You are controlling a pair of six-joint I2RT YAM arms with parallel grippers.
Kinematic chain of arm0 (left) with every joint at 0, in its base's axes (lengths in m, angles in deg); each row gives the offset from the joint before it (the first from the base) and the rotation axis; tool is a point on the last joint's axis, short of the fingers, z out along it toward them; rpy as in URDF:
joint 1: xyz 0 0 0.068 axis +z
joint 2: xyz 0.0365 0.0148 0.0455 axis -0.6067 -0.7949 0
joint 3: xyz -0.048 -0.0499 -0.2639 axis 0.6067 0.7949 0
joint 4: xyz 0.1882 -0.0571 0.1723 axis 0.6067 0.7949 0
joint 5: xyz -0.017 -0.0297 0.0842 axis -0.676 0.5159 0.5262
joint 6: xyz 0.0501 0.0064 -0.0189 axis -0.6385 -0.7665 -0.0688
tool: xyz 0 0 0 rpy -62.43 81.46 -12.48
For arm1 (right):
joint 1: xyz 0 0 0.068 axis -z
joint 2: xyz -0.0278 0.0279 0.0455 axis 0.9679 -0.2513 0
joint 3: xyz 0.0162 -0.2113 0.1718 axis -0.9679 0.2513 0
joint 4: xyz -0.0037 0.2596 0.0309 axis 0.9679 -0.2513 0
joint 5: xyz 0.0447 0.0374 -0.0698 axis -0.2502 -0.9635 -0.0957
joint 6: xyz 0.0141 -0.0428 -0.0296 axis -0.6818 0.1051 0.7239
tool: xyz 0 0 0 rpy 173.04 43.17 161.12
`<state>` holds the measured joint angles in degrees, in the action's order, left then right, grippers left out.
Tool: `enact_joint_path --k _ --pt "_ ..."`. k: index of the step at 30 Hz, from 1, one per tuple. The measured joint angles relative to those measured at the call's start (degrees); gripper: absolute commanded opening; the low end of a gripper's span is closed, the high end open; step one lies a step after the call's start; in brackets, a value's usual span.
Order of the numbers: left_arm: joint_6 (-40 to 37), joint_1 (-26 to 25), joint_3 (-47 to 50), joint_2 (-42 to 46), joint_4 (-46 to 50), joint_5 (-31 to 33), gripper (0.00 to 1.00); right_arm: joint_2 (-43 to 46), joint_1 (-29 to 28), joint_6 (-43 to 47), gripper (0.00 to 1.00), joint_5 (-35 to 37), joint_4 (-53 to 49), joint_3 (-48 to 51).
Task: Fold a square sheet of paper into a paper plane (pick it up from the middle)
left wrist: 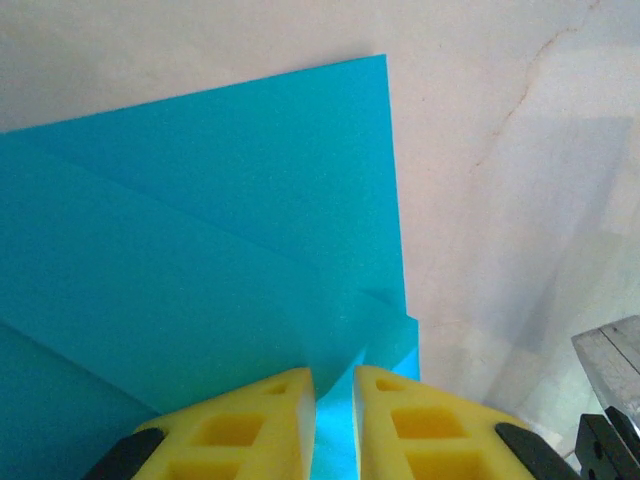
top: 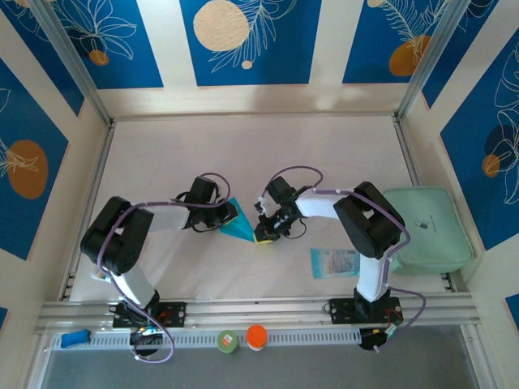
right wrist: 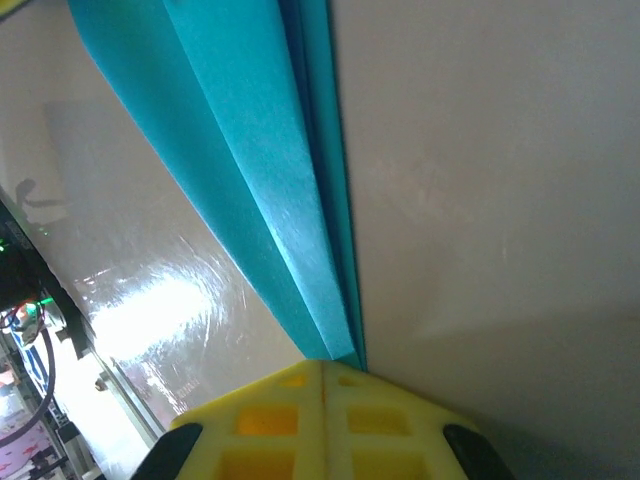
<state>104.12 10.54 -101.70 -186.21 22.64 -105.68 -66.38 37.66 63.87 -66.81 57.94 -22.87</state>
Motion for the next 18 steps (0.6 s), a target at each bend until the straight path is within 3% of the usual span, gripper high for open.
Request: enact_joint_path --k 10,18 --pt "0.0 0.0 0.0 0.0 -0.1 0.0 0.21 8.2 -0.2 -0.5 0.00 2.3 -0.5 3.1" --pt "0.0 0.0 0.0 0.0 -0.1 0.0 0.21 3.1 -1.7 -0.6 0.00 4.4 0.4 -6.1"
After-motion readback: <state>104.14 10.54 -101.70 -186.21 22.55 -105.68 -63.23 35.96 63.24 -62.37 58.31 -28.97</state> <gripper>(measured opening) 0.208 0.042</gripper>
